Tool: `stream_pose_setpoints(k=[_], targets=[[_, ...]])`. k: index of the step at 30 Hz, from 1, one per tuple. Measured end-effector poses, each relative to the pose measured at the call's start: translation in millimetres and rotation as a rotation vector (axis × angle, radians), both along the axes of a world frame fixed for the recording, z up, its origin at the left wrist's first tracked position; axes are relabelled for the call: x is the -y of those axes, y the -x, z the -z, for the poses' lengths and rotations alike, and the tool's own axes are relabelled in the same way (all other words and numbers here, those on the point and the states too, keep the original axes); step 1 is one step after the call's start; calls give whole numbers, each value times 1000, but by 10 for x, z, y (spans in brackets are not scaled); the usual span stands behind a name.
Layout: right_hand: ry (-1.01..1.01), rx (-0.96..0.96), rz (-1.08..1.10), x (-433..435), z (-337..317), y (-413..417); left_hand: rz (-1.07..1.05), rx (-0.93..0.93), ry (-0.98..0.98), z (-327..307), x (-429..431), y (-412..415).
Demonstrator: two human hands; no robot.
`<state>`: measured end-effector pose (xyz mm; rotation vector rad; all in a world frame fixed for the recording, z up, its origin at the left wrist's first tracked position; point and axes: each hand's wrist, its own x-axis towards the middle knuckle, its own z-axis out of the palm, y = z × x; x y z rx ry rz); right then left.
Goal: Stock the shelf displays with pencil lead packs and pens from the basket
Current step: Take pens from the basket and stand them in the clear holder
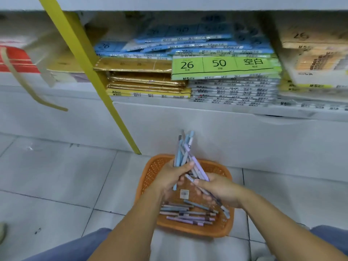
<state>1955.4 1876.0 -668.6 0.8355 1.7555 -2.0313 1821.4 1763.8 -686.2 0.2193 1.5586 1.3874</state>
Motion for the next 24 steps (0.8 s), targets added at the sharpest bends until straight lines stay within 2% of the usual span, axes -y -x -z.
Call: stream_pose_setpoints(k=[6, 10, 13, 17, 24], targets=[[-8, 21, -126, -125, -284, -26, 61, -39, -112, -304, -71, -3], [-173, -7, -140, -160, -456, -21, 44, -129, -110, -458, -124, -38], [-302, -41, -121, -199, -537, -62, -32, -100, -167, -532, -161, -104], [-375, -90, -79, -221, -608, -94, -139, -66, -208, -611, -206, -186], [-490, -61, -251, -82, -672, -70, -133, -88, -274, -754, -150, -326]])
